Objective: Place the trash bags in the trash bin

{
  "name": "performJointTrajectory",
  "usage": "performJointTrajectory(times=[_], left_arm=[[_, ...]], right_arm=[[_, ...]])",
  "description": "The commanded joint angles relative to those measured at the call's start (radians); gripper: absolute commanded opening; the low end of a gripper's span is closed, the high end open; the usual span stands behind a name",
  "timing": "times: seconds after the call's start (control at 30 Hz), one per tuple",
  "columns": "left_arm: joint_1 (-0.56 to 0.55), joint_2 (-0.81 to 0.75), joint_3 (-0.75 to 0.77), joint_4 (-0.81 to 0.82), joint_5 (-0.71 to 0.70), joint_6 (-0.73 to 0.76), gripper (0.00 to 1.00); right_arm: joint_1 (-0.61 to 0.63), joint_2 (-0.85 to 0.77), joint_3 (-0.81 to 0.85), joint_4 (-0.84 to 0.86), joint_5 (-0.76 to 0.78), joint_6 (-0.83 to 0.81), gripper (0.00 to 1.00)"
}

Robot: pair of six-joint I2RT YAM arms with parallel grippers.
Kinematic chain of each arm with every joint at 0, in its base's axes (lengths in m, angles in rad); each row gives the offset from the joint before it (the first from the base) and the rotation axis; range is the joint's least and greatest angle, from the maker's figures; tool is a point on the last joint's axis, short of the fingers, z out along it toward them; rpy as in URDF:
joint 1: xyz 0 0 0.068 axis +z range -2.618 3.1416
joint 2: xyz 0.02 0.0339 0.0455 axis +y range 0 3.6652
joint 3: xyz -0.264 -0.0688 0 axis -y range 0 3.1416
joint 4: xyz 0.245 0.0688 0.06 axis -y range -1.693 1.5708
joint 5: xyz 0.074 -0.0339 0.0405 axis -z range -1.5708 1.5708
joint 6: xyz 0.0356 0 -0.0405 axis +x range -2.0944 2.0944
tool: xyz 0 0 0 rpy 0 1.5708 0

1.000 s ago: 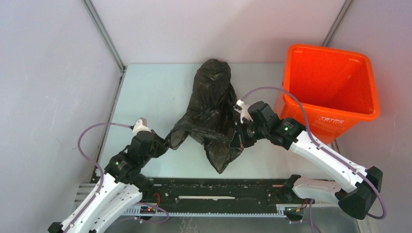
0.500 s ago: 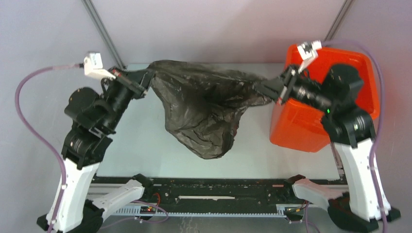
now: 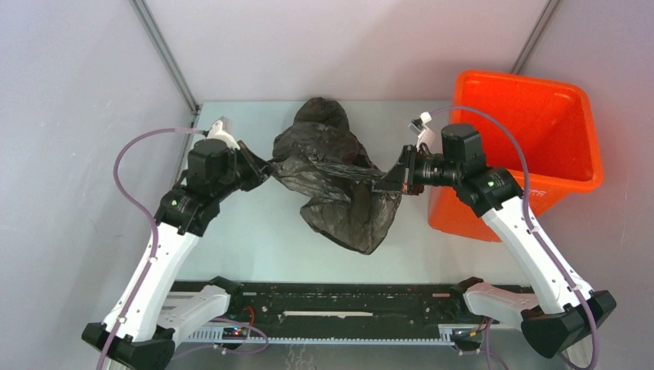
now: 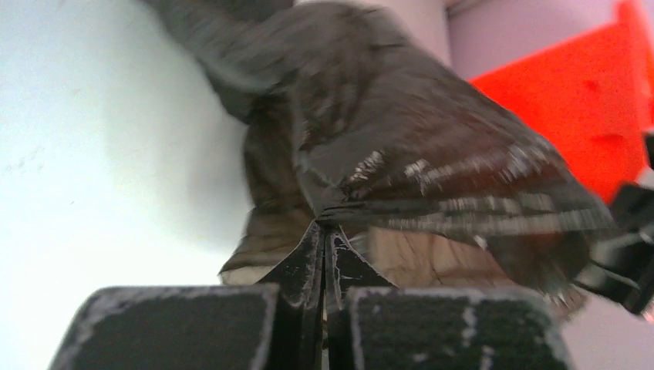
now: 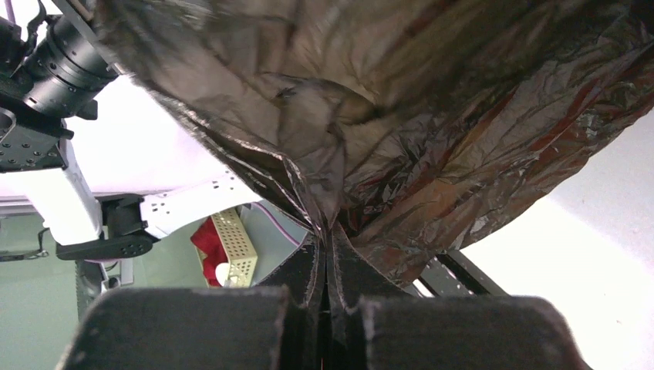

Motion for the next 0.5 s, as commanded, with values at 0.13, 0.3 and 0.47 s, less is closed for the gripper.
performJointTrajectory(times=[0.13, 0.3, 0.47], left_arm=[[0.006, -0.016, 0.238, 0.070, 0.332, 0.081, 0.00], [-0.007, -0.011, 0.196, 0.131, 0.422, 0.015, 0.00], [-0.008, 0.047, 0.259, 0.108, 0.469, 0.032, 0.00]], right_arm=[[0.030, 0.014, 0.123, -0.099, 0.119, -0.143, 0.23], [0.079, 0.039, 0.238, -0.217, 0.298, -0.333, 0.73], [0.224, 0.120, 0.331, -0.214, 0.377, -0.518, 0.96]])
